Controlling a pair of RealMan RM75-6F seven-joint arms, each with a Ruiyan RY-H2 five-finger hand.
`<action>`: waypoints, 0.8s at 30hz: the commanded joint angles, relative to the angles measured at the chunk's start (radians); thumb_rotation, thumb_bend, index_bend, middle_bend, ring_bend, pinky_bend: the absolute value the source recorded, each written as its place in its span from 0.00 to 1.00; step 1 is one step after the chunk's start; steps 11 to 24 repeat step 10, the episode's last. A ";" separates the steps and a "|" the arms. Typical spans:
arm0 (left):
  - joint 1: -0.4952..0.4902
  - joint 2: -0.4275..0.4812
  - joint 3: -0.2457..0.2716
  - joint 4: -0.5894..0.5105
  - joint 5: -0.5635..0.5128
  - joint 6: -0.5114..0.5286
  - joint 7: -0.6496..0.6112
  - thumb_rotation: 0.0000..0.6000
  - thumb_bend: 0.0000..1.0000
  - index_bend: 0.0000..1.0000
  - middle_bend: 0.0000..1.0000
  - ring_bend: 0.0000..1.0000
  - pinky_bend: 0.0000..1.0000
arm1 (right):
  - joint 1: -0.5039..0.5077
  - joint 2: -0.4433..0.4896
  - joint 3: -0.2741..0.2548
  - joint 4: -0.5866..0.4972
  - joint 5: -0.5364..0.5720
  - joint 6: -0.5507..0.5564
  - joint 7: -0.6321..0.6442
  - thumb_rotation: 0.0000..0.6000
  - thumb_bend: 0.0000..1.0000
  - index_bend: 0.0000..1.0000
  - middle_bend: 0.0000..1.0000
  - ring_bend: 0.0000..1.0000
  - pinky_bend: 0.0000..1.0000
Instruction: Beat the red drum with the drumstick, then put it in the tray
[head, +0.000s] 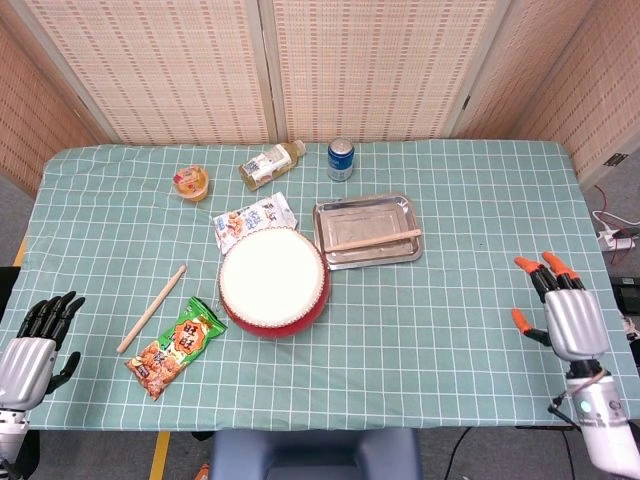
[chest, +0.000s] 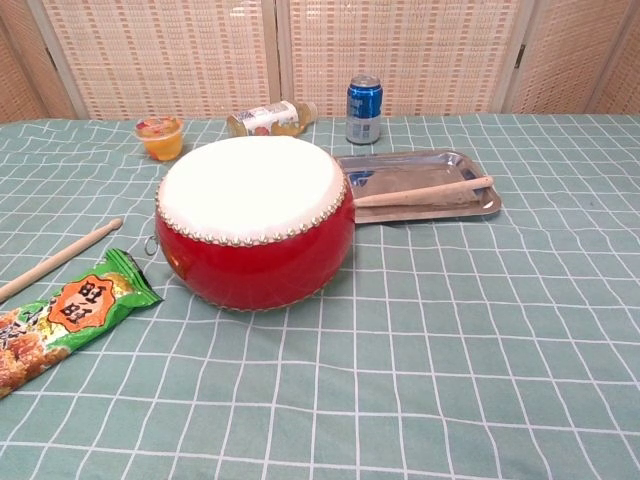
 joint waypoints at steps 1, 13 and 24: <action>-0.001 0.002 -0.002 -0.007 0.000 0.003 0.008 1.00 0.37 0.01 0.00 0.00 0.01 | -0.058 0.006 -0.034 -0.020 -0.047 0.056 0.023 1.00 0.30 0.10 0.14 0.01 0.11; -0.001 0.001 -0.007 -0.016 -0.003 0.013 0.017 1.00 0.37 0.01 0.00 0.00 0.01 | -0.135 0.002 -0.059 -0.045 -0.089 0.096 0.027 1.00 0.30 0.03 0.09 0.00 0.04; -0.001 0.001 -0.007 -0.016 -0.003 0.013 0.017 1.00 0.37 0.01 0.00 0.00 0.01 | -0.135 0.002 -0.059 -0.045 -0.089 0.096 0.027 1.00 0.30 0.03 0.09 0.00 0.04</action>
